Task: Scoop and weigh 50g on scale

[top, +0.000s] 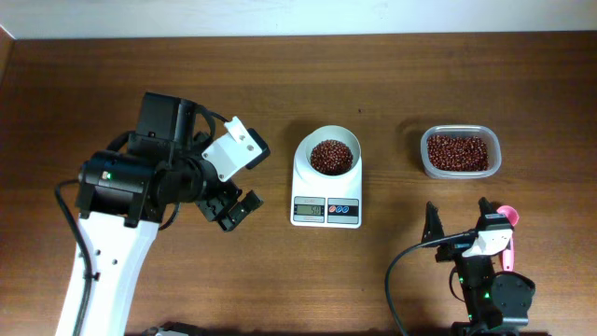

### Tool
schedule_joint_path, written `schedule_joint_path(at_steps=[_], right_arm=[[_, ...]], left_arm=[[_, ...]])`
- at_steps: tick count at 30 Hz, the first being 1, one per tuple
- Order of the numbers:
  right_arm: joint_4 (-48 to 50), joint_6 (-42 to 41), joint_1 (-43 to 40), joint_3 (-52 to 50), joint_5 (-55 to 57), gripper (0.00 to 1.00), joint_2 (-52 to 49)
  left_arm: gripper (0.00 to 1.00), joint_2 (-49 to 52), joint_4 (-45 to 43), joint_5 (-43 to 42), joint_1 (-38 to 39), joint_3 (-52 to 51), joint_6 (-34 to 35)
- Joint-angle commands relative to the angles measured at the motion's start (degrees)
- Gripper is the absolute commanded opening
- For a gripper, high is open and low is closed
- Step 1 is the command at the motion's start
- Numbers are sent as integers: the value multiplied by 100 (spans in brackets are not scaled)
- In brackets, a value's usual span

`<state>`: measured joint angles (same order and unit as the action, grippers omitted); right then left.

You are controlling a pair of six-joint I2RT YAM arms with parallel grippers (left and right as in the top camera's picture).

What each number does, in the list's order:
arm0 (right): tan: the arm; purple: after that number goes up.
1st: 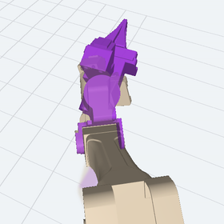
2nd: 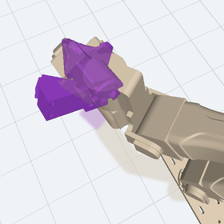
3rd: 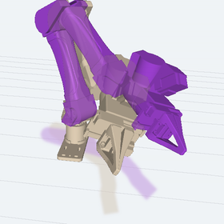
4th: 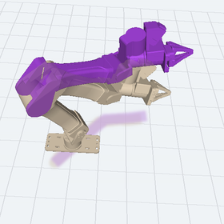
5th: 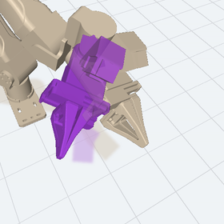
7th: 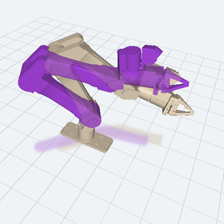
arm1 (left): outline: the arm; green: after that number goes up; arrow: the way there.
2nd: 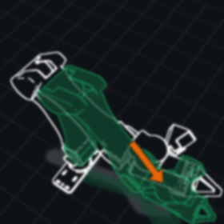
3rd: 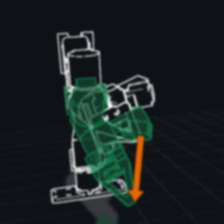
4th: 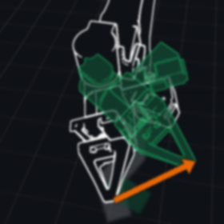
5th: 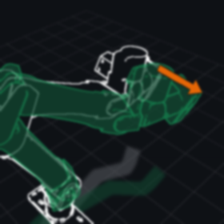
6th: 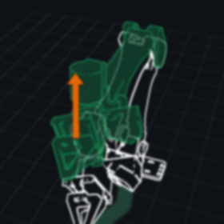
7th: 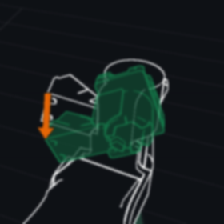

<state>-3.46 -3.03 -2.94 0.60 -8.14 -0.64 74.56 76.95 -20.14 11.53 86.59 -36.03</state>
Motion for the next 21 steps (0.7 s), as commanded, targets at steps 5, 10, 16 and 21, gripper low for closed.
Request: schedule_joint_path(at_steps=[5, 10, 16, 21], right_arm=[[-90, -13, 31, -28, 400, 99, 44], [-105, 562, 31, -28, 498, 99, 44], [-107, 214, 31, -28, 514, 99, 44], [-101, 68, 31, -28, 479, 99, 44]], left_arm=[[99, -66, -11, -17, -31, 61, -87], [99, -66, -11, -17, -31, 61, -87], [99, -66, -11, -17, -31, 61, -87], [99, -66, -11, -17, -31, 61, -87]])
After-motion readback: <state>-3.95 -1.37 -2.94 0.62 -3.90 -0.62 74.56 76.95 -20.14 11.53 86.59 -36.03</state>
